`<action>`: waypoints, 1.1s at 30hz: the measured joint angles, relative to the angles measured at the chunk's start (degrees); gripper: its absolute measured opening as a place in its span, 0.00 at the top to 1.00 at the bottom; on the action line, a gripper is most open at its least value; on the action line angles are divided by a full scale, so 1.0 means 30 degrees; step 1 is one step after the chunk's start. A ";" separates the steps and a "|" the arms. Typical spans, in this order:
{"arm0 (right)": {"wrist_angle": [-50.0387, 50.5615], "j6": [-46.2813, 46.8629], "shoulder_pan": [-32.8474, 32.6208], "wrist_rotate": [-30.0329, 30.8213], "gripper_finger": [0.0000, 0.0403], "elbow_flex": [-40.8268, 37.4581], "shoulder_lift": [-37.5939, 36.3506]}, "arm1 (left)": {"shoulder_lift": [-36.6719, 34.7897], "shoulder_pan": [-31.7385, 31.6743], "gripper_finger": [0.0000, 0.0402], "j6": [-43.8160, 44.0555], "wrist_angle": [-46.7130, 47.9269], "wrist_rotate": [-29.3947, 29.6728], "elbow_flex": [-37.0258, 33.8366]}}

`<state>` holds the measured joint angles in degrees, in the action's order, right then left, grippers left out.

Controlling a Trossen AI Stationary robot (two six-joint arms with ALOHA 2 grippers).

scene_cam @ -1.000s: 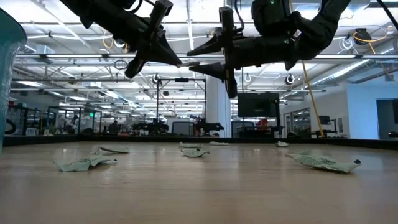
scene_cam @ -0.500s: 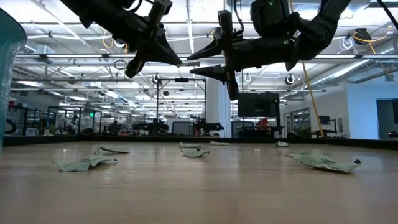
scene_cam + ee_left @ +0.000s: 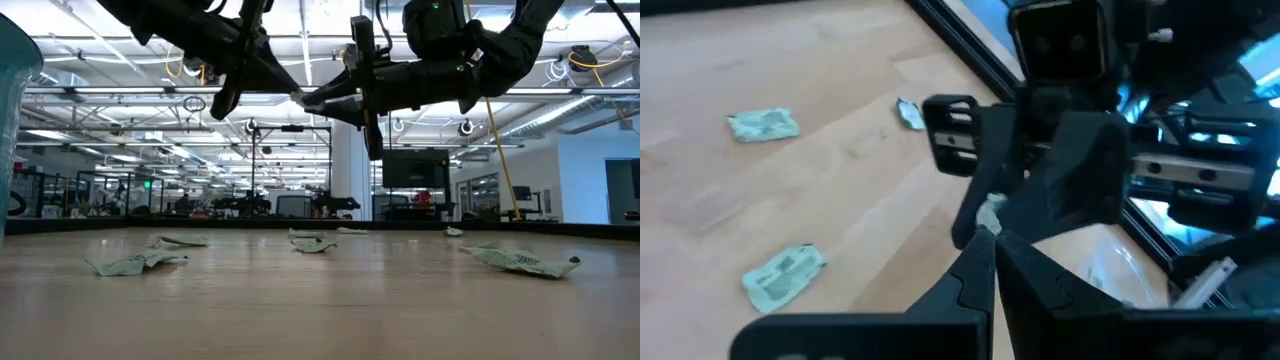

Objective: Pick and place Stevia / Truvia into bins
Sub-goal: Put the light green stevia packet into the transparent bin

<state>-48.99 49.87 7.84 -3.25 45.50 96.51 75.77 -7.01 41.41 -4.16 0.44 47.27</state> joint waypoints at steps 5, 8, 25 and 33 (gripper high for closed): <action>0.0003 -0.0501 -0.0012 -0.0034 0.96 0.0000 0.0000 | -0.0007 -0.0002 0.95 -0.0058 0.0424 -0.0603 0.0000; 0.0007 -0.0833 -0.0015 -0.0034 0.99 0.0000 0.0000 | -0.0007 -0.0015 0.95 -0.0054 0.1096 -0.0509 0.0000; 0.0277 -0.0846 -0.0303 -0.0540 0.97 0.0000 0.0000 | -0.0007 -0.0015 0.54 -0.0226 0.1471 -0.0115 0.0000; 0.1265 -0.1326 -0.0816 -0.4499 0.99 0.0000 -0.0244 | -0.0007 -0.0015 0.44 -0.0240 0.1022 -0.0115 0.0000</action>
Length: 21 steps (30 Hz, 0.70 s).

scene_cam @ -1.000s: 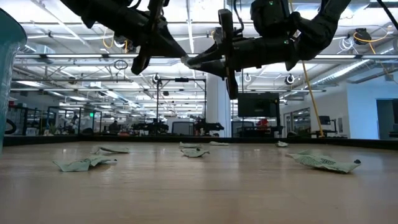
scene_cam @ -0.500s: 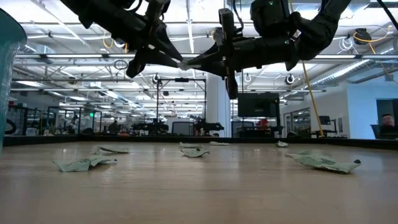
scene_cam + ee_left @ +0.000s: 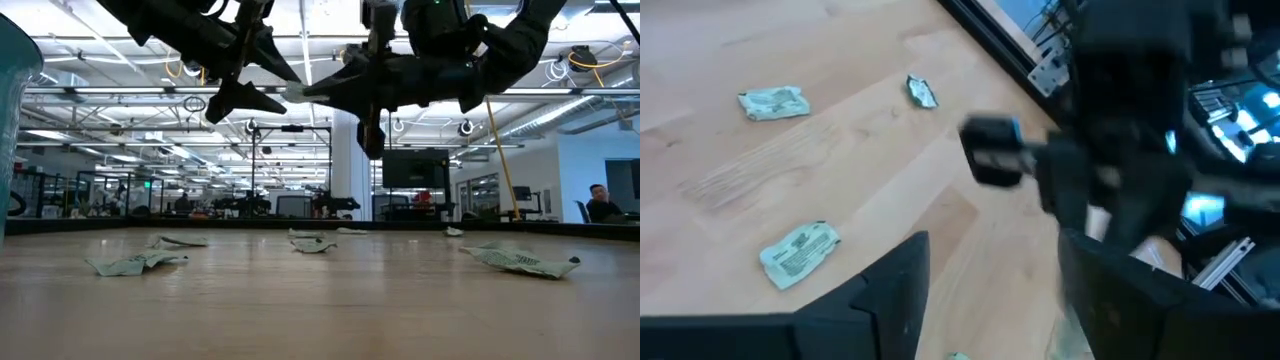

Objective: Pick and place Stevia / Truvia into bins
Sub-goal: Put the light green stevia packet into the transparent bin

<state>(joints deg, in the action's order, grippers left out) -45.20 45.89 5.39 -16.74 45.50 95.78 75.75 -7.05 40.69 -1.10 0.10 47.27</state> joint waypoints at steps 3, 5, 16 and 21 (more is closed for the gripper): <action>0.2748 -0.0281 -0.0470 -0.2318 0.99 0.0000 -0.0959 | 0.0000 0.0000 0.43 -0.0007 -0.0257 0.0000 0.0000; 0.5468 -0.1183 -0.0917 -0.3467 0.99 0.0000 -0.2017 | 0.0000 -0.0022 0.43 -0.0040 -0.0261 0.0000 0.0000; 2.1644 -0.0855 -0.6194 -0.2299 0.99 0.0000 -1.0146 | 0.0000 -0.0538 0.43 -0.1336 -0.0213 0.1853 0.0000; 2.3588 -0.0739 -0.9843 0.0075 0.99 -0.0007 -1.0755 | 0.0000 -0.1090 0.43 -0.1051 -0.0230 0.3808 0.0000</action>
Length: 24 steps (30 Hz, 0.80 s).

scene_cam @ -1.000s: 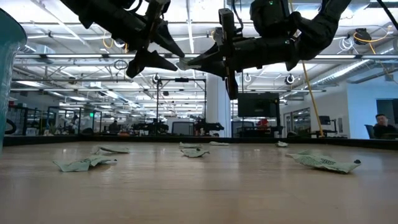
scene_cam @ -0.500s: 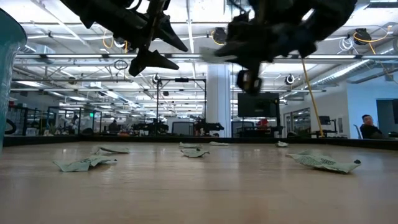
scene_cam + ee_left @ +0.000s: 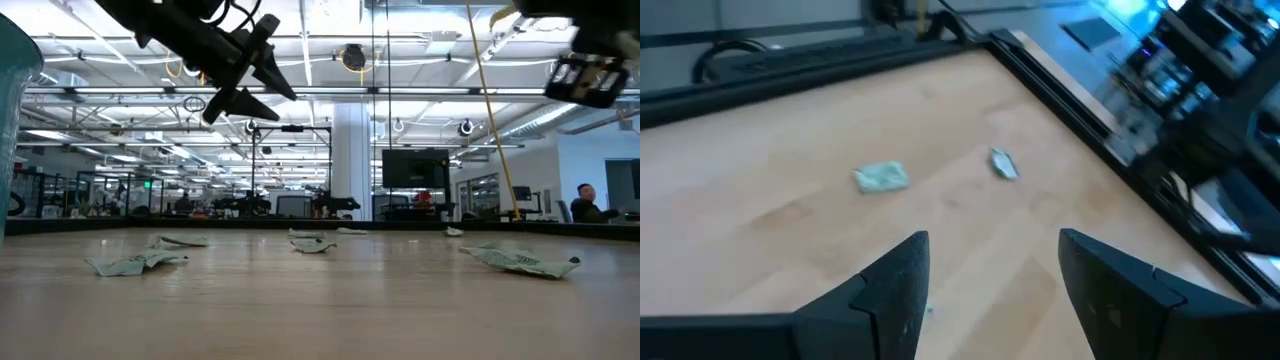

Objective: Pick and place Stevia / Truvia into bins
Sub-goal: Put the light green stevia packet into the transparent bin, then put the green stevia packet into the transparent bin

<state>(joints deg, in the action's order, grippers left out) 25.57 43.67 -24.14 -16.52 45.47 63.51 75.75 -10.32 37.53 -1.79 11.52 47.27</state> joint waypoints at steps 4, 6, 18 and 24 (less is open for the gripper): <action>0.0012 0.0134 -0.1531 0.0997 0.99 0.0000 0.1092 | 0.0000 -0.0395 0.43 0.0031 -0.0005 0.0052 0.0000; 0.0139 0.0166 -0.1918 0.0985 0.99 0.0000 0.1719 | 0.0000 -0.0523 0.43 0.0034 -0.0020 0.0047 0.0000; -0.0357 0.1640 -0.2266 -0.1750 0.91 -0.0003 0.5299 | 0.0000 -0.1199 0.43 0.0082 -0.0027 0.0032 0.0000; -0.0570 0.1133 -0.2214 -0.2002 0.86 -0.0022 0.6849 | 0.0000 -0.1307 0.43 0.0022 -0.0034 0.0025 0.0000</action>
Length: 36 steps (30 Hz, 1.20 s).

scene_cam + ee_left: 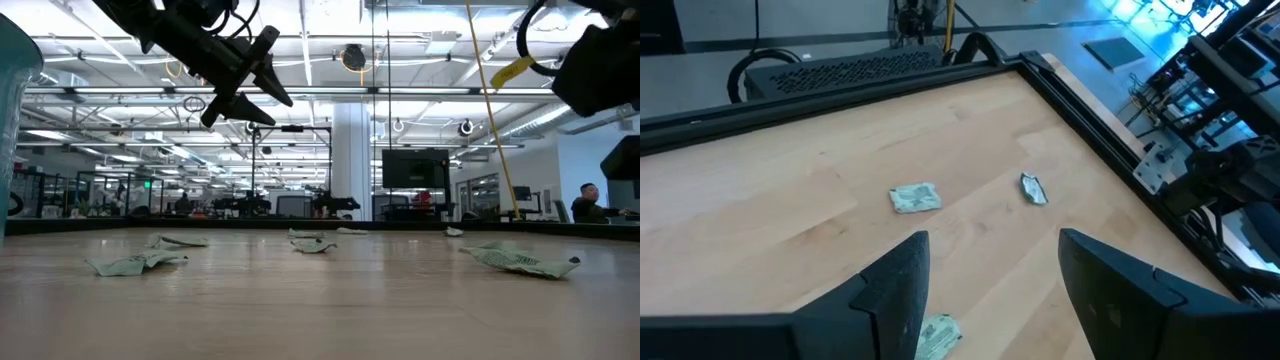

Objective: Pick and place Stevia / Truvia into bins
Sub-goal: Put the green stevia packet into the transparent bin

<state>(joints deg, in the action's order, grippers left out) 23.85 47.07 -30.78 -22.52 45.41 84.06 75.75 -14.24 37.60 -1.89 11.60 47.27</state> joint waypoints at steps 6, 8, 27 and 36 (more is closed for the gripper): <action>-0.0021 0.0072 0.0021 0.0022 0.78 0.0000 -0.0357 | 0.0000 0.0000 0.43 -0.0079 -0.0006 -0.0258 0.0000; -0.0021 0.0079 0.0031 0.0022 0.75 0.0000 -0.0847 | 0.0000 0.0000 0.43 -0.0079 0.0000 -0.0364 0.0000; 0.5738 -0.4613 0.5484 1.3108 0.71 0.0000 -0.7049 | 0.0000 0.0036 0.43 0.0147 -0.0036 -0.0554 0.0000; 0.0522 -0.9540 1.3294 1.2961 0.52 -0.2362 -0.6600 | 0.0000 0.0036 0.43 0.0292 -0.0044 -0.0567 0.0000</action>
<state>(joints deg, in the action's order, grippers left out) 25.42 18.45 9.10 16.36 38.32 64.26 75.75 -14.13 38.48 -2.02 9.89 47.27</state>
